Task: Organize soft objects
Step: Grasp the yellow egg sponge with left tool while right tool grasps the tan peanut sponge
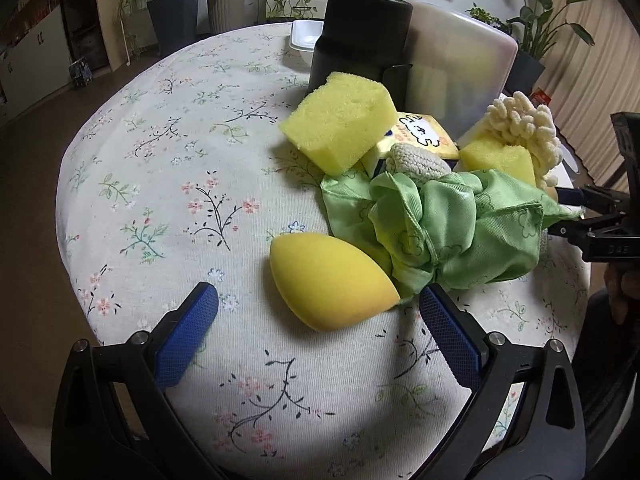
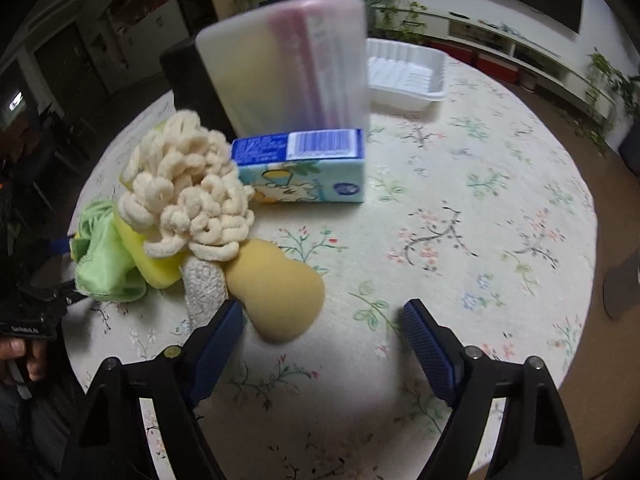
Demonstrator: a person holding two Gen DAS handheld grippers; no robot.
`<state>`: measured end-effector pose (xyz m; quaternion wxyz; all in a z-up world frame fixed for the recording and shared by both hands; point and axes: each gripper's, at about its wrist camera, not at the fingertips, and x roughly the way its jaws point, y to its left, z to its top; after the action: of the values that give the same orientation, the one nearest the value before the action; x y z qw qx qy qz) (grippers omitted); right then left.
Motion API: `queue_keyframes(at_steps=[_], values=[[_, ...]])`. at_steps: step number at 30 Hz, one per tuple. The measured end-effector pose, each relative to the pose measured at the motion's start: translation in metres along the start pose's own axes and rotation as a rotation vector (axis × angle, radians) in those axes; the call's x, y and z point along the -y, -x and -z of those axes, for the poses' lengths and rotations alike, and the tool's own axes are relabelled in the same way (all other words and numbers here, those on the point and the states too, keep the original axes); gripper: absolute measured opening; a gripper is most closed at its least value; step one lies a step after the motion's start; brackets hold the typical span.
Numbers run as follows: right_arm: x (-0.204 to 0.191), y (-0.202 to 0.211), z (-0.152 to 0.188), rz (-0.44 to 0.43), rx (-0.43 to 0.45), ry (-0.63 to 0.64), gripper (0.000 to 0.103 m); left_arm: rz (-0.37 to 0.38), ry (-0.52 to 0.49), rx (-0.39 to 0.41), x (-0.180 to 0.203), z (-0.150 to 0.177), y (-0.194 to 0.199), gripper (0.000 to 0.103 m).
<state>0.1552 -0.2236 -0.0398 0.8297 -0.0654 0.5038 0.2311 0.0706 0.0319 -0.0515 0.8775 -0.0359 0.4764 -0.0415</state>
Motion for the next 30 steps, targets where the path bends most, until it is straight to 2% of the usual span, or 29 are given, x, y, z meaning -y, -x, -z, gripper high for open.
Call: queue_keyframes(at_steps=[3, 5, 9, 15, 19, 21, 23, 25, 30], values=[[-0.003, -0.003, -0.007, -0.018, -0.002, 0.031, 0.082, -0.006, 0.002, 0.001, -0.002, -0.003, -0.004, 0.101], [-0.006, -0.004, -0.011, -0.041, 0.000, 0.048, 0.077, -0.004, 0.004, 0.003, -0.003, -0.003, -0.004, 0.101], [-0.012, -0.010, -0.015, -0.062, 0.023, 0.097, 0.077, -0.013, 0.009, 0.004, -0.005, -0.003, -0.005, 0.102], [-0.023, -0.010, -0.010, -0.054, 0.049, 0.136, 0.078, -0.087, -0.038, 0.003, 0.006, 0.002, -0.009, 0.103], [-0.030, -0.009, -0.002, -0.031, 0.053, 0.153, 0.081, -0.060, 0.033, 0.084, -0.002, 0.008, -0.004, 0.103], [-0.035, -0.010, 0.001, -0.008, 0.055, 0.176, 0.081, -0.030, 0.089, 0.076, -0.009, 0.004, -0.003, 0.103], [-0.042, -0.011, 0.003, -0.008, 0.061, 0.193, 0.079, -0.016, 0.068, 0.013, -0.011, -0.005, -0.006, 0.103], [-0.045, -0.010, 0.005, -0.010, 0.069, 0.204, 0.075, -0.020, 0.058, -0.012, -0.011, -0.009, -0.008, 0.103], [-0.046, -0.008, 0.006, -0.019, 0.076, 0.201, 0.071, -0.055, 0.012, 0.046, -0.001, -0.009, -0.002, 0.103]])
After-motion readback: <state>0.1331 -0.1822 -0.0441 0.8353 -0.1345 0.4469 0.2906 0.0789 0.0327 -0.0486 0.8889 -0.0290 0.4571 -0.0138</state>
